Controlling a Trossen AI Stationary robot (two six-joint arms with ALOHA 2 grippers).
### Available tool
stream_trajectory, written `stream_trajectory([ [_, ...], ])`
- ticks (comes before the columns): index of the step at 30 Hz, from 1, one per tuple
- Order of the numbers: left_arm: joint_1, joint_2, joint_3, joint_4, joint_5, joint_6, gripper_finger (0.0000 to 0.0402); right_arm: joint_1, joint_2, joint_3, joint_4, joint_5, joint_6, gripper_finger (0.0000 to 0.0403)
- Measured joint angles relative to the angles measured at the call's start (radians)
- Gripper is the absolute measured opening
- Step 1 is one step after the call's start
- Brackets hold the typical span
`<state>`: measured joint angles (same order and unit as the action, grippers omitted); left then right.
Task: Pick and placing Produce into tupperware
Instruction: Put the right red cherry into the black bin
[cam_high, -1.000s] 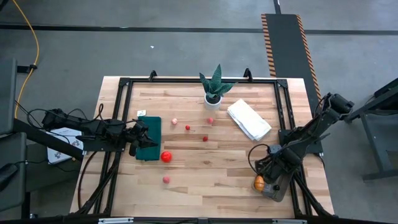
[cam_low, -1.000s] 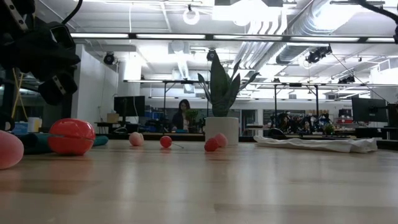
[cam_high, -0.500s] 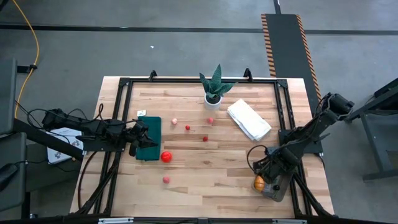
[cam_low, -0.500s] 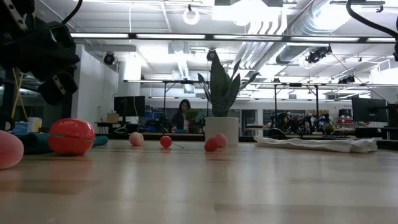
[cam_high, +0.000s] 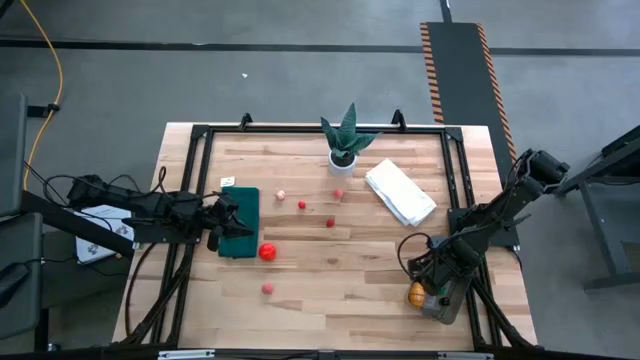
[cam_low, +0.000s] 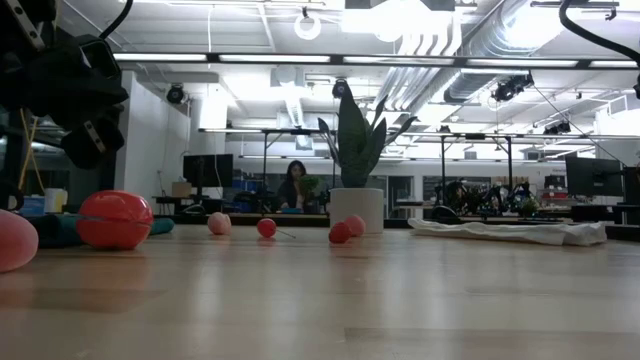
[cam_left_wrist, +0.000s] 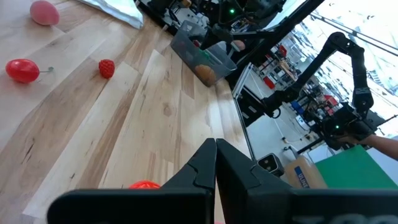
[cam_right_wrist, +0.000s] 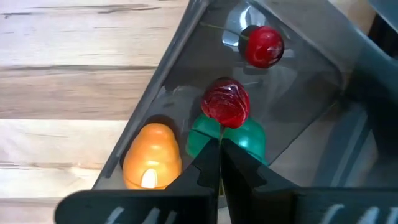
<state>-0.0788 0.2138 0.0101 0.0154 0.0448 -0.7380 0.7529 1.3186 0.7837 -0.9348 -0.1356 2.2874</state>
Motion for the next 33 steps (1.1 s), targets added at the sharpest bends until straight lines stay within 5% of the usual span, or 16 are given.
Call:
stream_trajectory([
  [33, 0.000, 0.000, 0.000, 0.000, -0.004, 0.007, 0.0001, 0.000, 0.000, 0.000, 0.039, -0.006, 0.008, 0.0017],
])
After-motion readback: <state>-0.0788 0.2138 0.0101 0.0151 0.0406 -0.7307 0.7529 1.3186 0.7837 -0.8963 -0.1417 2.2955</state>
